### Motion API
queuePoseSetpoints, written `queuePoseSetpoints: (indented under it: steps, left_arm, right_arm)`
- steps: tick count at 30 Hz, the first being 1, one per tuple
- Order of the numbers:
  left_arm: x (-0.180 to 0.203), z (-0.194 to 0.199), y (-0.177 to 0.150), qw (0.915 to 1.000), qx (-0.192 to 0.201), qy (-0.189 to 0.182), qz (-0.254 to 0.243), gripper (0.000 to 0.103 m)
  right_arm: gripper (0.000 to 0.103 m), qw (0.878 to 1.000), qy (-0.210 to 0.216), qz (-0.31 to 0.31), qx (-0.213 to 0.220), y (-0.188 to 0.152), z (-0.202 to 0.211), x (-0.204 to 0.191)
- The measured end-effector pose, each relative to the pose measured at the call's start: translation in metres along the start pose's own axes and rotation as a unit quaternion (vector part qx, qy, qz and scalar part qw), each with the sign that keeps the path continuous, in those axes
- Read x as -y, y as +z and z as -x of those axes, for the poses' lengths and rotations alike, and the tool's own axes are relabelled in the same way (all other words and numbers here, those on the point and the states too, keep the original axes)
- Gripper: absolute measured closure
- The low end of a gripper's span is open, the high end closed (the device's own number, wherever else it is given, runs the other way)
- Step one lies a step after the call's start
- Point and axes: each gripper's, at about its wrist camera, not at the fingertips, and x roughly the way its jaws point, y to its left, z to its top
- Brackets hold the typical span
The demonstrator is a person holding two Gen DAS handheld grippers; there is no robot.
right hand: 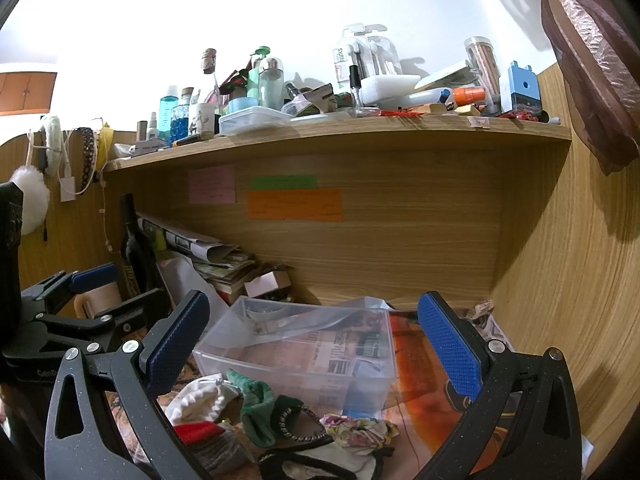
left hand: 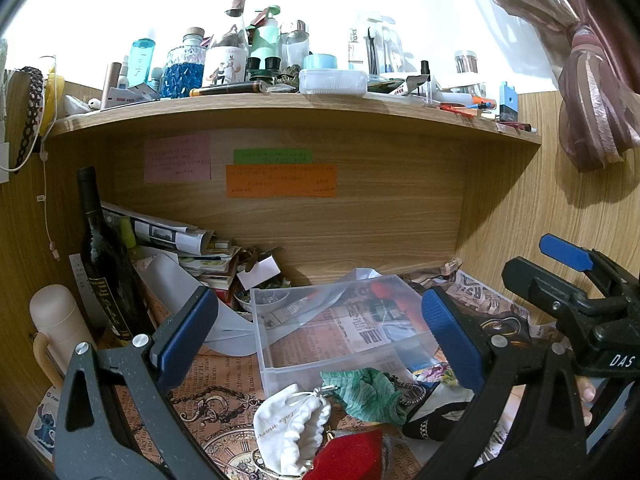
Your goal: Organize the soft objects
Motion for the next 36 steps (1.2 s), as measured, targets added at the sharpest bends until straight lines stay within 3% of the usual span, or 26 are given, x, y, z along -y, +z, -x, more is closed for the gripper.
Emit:
queuePoseSetpoints:
  steps: [8,16,24,32,36]
  left_arm:
    - [0.000,-0.004,-0.001,1.0000,-0.008,-0.004,0.000,0.000]
    - [-0.019,-0.034,-0.023,0.9966,-0.081,-0.012,0.009,0.000]
    - [-0.041,-0.066,-0.062,0.9852,-0.170,-0.005,0.025,0.013]
    - [-0.056,-0.092,-0.098,0.9688,-0.245,-0.002,0.036,0.019]
    - [-0.060,-0.102,-0.109,0.9617,-0.270,-0.015,0.044,0.024]
  right_arm:
    - [0.000,1.000,-0.004,-0.001,-0.006,-0.003,-0.003,0.000]
    - [0.000,0.998,-0.017,-0.014,-0.066,-0.026,-0.021,0.023]
    - [0.001,0.990,-0.034,-0.029,-0.137,-0.055,-0.036,0.049]
    - [0.015,0.977,-0.030,-0.045,-0.207,-0.078,-0.055,0.070]
    - [0.020,0.970,-0.005,-0.058,-0.234,-0.086,-0.067,0.074]
